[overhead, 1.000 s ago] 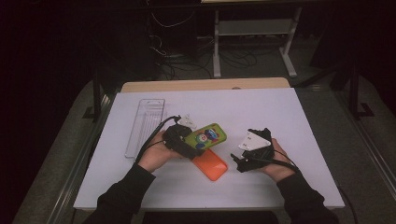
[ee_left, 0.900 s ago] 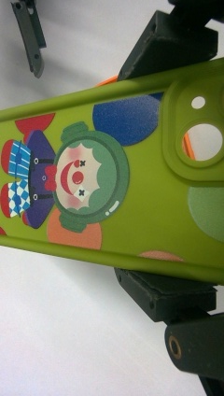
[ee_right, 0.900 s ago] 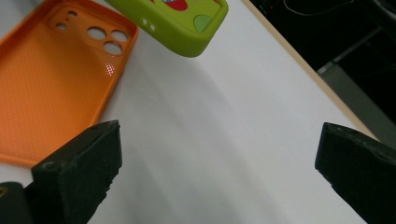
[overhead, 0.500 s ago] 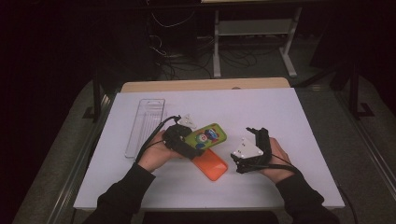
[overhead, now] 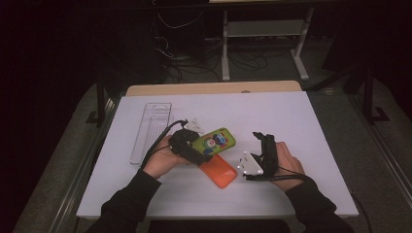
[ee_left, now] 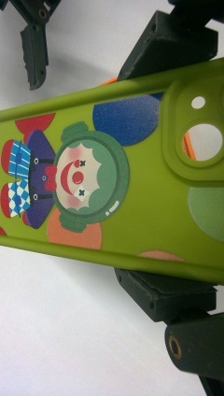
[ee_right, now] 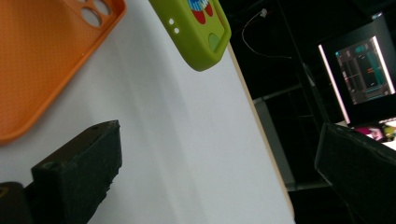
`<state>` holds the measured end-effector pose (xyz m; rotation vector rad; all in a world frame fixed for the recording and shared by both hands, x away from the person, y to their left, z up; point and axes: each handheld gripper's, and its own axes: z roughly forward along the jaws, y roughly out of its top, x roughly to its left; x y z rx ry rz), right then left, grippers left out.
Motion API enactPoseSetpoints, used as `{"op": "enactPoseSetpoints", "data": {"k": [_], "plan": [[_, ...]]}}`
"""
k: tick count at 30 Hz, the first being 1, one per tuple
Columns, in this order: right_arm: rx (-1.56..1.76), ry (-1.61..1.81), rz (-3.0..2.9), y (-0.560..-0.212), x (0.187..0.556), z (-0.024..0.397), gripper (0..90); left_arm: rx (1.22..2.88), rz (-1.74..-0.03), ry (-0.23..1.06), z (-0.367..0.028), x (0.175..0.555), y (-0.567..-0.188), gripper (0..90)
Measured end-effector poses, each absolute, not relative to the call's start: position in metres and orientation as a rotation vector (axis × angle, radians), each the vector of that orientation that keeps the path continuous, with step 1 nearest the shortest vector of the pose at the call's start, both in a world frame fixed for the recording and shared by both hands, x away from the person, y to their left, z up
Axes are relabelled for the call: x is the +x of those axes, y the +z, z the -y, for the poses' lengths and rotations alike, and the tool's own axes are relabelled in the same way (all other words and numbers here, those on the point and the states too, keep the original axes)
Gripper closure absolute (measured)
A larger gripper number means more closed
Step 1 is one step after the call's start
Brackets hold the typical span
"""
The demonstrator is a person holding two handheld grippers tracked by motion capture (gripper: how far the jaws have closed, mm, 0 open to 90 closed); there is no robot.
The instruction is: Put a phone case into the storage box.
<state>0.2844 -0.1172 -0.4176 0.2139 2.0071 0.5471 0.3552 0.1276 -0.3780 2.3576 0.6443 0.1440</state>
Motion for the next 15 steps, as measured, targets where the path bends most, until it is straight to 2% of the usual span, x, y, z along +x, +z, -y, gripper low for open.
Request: {"op": "enactPoseSetpoints", "data": {"k": [15], "plan": [[0.011, 0.384, -1.923, -0.4266, 0.2790, 0.1088, 0.0, 2.368, -0.622, 0.163, -0.1288, 0.3564, -0.3754, 15.8]]}}
